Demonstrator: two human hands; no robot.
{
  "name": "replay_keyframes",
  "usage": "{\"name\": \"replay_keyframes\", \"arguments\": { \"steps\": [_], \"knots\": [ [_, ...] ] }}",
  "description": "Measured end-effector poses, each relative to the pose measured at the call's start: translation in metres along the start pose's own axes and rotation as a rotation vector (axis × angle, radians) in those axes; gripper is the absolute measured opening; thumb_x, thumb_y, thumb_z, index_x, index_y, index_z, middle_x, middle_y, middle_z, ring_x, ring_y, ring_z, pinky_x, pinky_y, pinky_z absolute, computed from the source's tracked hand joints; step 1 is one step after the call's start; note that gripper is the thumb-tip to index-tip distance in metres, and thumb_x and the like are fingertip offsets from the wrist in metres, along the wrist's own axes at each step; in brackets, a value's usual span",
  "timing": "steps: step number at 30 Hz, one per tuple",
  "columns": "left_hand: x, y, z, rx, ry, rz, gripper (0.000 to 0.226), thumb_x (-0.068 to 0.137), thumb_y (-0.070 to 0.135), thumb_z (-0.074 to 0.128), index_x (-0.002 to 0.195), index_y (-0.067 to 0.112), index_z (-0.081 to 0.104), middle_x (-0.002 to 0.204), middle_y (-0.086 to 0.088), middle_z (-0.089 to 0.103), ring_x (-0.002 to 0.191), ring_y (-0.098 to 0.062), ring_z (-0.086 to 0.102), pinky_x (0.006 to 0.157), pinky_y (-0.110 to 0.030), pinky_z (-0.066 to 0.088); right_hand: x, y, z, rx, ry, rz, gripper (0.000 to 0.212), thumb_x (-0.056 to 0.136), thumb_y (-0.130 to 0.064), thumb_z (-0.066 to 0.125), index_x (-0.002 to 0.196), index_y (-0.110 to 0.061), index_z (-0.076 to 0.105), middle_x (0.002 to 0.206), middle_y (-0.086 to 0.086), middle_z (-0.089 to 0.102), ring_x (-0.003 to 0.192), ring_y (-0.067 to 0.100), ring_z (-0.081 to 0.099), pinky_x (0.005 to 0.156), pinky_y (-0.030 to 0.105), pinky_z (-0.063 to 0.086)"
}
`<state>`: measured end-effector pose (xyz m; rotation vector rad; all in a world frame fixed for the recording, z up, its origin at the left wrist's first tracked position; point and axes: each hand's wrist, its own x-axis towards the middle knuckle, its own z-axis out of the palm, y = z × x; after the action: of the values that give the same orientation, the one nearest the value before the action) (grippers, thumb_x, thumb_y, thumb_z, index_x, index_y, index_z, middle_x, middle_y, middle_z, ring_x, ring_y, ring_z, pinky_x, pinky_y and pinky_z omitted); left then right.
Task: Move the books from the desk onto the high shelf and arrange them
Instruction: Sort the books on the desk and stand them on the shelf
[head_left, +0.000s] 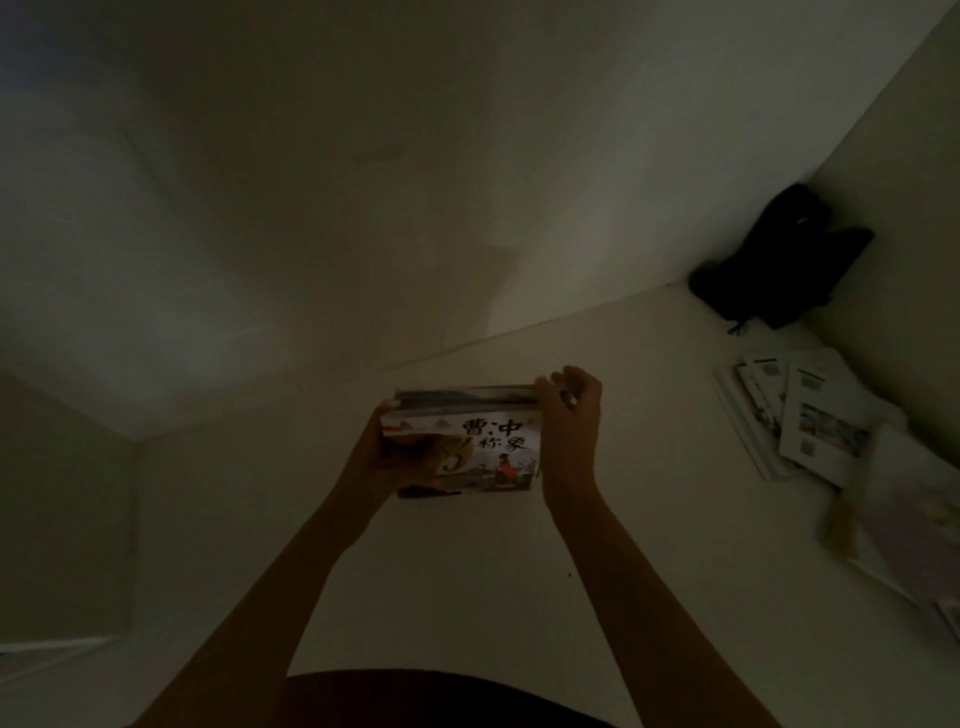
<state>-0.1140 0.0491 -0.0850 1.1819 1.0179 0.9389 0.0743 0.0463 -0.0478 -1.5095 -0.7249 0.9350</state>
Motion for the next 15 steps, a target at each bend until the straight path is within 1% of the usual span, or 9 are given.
{"name": "replay_keyframes", "arguments": {
  "steps": [1,3,4,6,8,10,11,13,15],
  "knots": [
    [0.0,-0.001,0.001,-0.008,0.009,-0.001,0.068,0.068,0.017,0.08,0.127,0.009,0.049,0.116,-0.008,0.066,0.106,-0.024,0.064,0.083,-0.041,0.055,-0.002,0.006,-0.003,0.011,0.004,0.008,0.032,0.095,-0.02,0.052,0.124,-0.01,0.043,0.103,-0.004,0.053,0.085,0.0,0.057,0.061,0.005,0.045],
    [0.0,-0.001,0.005,-0.035,0.051,-0.006,0.076,0.06,0.042,0.083,0.123,0.014,0.052,0.109,0.001,0.069,0.1,-0.018,0.066,0.075,-0.03,0.056,-0.005,0.012,-0.006,0.028,-0.036,0.012,0.025,0.097,-0.02,0.048,0.12,-0.011,0.046,0.098,-0.008,0.054,0.076,-0.013,0.057,0.064,0.005,0.045],
    [0.0,-0.001,0.007,-0.053,0.093,-0.01,0.081,0.059,0.056,0.078,0.123,0.014,0.051,0.106,0.004,0.07,0.098,-0.016,0.067,0.072,-0.026,0.055,-0.004,0.013,-0.005,0.034,-0.058,0.006,0.024,0.097,-0.02,0.048,0.119,-0.011,0.047,0.097,-0.009,0.054,0.074,-0.016,0.056,0.064,0.006,0.045],
    [0.003,-0.003,0.011,-0.111,0.192,-0.043,0.087,0.062,0.075,0.063,0.12,0.011,0.054,0.1,-0.001,0.072,0.089,-0.02,0.068,0.065,-0.027,0.056,-0.005,0.014,-0.004,0.064,-0.088,-0.003,0.023,0.097,-0.019,0.048,0.117,-0.009,0.046,0.094,-0.007,0.054,0.07,-0.017,0.055,0.064,0.006,0.045],
    [0.007,0.0,0.02,-0.147,0.294,-0.053,0.065,0.07,0.071,0.053,0.105,0.017,0.061,0.086,-0.003,0.073,0.07,-0.02,0.069,0.054,-0.031,0.056,-0.01,0.015,-0.004,0.088,-0.11,-0.027,0.02,0.097,-0.023,0.044,0.11,-0.008,0.044,0.09,-0.005,0.051,0.068,-0.014,0.055,0.064,0.01,0.046],
    [0.009,0.003,0.032,-0.171,0.402,-0.07,0.035,0.082,0.053,0.05,0.095,0.023,0.062,0.083,-0.005,0.071,0.066,-0.017,0.067,0.051,-0.029,0.055,-0.021,0.019,-0.006,0.089,-0.14,-0.048,0.026,0.093,-0.033,0.039,0.105,-0.01,0.044,0.089,-0.003,0.051,0.073,-0.009,0.056,0.067,0.014,0.048],
    [0.009,0.005,0.037,-0.199,0.433,-0.077,0.024,0.088,0.043,0.049,0.093,0.023,0.062,0.083,-0.005,0.069,0.066,-0.016,0.066,0.052,-0.026,0.054,-0.025,0.022,-0.007,0.108,-0.157,-0.047,0.03,0.091,-0.035,0.04,0.107,-0.01,0.045,0.093,-0.001,0.055,0.081,-0.004,0.06,0.07,0.017,0.051],
    [0.007,0.005,0.041,-0.241,0.445,-0.072,0.016,0.092,0.032,0.048,0.093,0.023,0.061,0.082,-0.001,0.067,0.066,-0.01,0.066,0.055,-0.023,0.053,-0.03,0.027,-0.011,0.155,-0.195,-0.033,0.036,0.091,-0.032,0.044,0.117,-0.008,0.047,0.105,0.006,0.062,0.096,0.012,0.065,0.078,0.028,0.056],
    [0.006,0.005,0.038,-0.234,0.435,-0.088,0.016,0.092,0.032,0.047,0.095,0.023,0.06,0.083,0.002,0.067,0.069,-0.007,0.067,0.057,-0.021,0.054,-0.032,0.028,-0.014,0.182,-0.221,-0.01,0.036,0.09,-0.03,0.047,0.118,-0.009,0.049,0.11,0.011,0.064,0.099,0.023,0.066,0.08,0.036,0.057]
  ]
}}
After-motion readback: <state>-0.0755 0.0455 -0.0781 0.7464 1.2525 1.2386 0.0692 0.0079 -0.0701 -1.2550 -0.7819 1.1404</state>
